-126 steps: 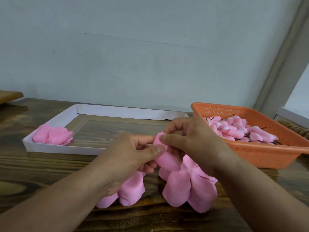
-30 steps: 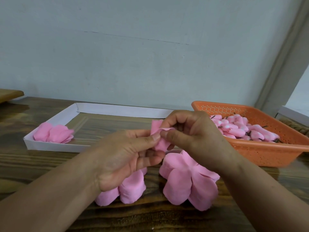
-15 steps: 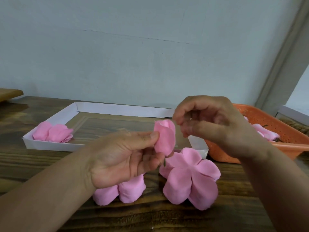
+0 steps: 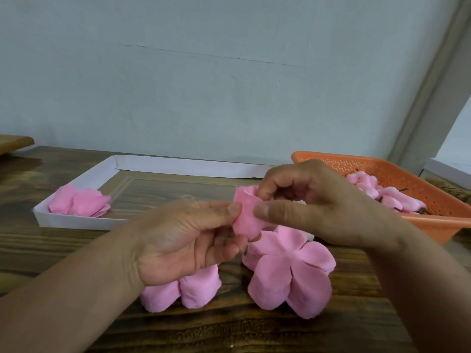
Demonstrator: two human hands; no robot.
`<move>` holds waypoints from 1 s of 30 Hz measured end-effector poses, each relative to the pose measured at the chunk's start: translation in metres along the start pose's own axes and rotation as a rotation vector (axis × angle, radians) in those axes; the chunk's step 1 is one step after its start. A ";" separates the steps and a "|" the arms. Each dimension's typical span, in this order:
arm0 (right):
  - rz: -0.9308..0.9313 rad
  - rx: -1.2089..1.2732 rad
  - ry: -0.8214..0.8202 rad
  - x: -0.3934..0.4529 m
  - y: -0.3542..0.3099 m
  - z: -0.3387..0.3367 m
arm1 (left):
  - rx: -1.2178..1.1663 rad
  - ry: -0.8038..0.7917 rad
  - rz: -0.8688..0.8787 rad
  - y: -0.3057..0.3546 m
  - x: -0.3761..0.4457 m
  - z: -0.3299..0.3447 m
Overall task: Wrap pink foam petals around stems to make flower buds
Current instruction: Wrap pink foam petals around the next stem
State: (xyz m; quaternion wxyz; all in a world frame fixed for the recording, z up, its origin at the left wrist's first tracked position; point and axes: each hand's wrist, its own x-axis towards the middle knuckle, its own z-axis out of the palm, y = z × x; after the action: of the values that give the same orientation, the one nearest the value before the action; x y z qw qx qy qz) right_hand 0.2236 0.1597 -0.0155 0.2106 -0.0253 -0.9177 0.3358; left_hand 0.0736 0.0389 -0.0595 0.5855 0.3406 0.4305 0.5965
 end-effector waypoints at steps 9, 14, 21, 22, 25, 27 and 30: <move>0.020 0.021 0.126 0.004 0.011 0.008 | -0.034 -0.109 -0.075 0.006 -0.003 -0.001; 0.003 0.015 0.171 0.006 0.012 0.012 | -0.051 -0.081 -0.068 0.008 -0.003 0.000; 0.085 -0.048 0.135 0.004 0.012 0.008 | -0.043 -0.033 -0.056 0.006 -0.001 -0.001; 0.096 -0.057 0.146 0.005 0.011 0.009 | -0.037 -0.032 -0.056 0.005 -0.001 0.000; 0.116 -0.099 0.180 0.006 0.010 0.013 | -0.030 -0.010 -0.050 0.004 0.000 -0.001; 0.119 -0.111 0.195 0.007 0.009 0.015 | -0.036 0.009 -0.046 0.003 0.001 -0.001; 0.141 -0.108 0.228 0.009 0.009 0.017 | -0.047 0.029 -0.039 0.002 0.002 -0.001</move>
State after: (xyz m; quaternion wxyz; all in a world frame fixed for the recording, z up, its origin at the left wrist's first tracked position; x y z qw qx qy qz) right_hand 0.2078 0.1579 -0.0297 0.2878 -0.1390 -0.9005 0.2948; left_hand 0.0718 0.0413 -0.0583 0.5984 0.3095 0.4315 0.5999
